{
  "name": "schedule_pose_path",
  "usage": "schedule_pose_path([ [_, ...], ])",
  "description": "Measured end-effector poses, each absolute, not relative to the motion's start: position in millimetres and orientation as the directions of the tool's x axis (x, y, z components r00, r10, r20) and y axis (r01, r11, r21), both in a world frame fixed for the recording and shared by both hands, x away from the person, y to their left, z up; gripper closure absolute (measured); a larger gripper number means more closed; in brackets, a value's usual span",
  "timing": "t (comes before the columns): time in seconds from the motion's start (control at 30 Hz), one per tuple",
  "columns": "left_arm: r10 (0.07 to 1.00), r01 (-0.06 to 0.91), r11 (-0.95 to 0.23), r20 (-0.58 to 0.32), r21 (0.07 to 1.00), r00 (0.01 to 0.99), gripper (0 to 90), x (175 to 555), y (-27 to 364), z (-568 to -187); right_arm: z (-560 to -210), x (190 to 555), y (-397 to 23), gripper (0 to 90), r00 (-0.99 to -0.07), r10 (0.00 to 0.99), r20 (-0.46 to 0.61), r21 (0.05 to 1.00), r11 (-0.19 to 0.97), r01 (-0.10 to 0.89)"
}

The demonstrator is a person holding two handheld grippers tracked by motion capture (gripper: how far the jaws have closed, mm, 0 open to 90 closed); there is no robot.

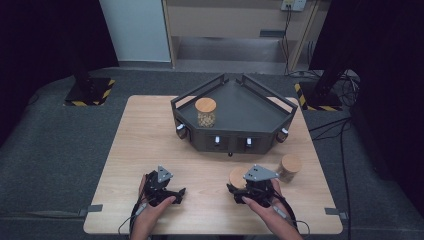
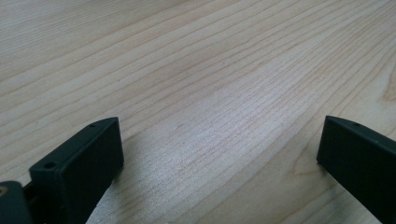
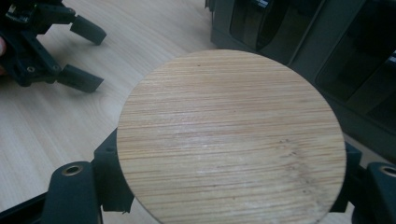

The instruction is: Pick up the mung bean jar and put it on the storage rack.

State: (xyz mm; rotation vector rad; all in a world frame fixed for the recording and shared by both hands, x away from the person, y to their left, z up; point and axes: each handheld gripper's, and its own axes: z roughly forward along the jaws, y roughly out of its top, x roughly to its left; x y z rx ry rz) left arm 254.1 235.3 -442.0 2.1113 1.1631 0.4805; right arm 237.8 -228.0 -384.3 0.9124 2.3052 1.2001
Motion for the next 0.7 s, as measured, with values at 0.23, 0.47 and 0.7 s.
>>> schedule_pose_path([
  [0.23,0.845,0.598,-0.378,-0.001,0.707,0.535,0.0,254,235,-442,-376,247,-226,25.6,-0.705,0.708,-0.046,0.827,0.423,0.371],
  [0.47,0.845,0.598,-0.378,-0.001,0.707,0.535,0.0,254,235,-442,-368,255,-224,25.6,-0.696,0.716,-0.053,0.827,0.422,0.371],
  [0.7,0.845,0.598,-0.378,-0.001,0.707,0.535,0.0,254,235,-442,-362,259,-221,25.6,-0.692,0.719,-0.059,0.826,0.424,0.37],
])
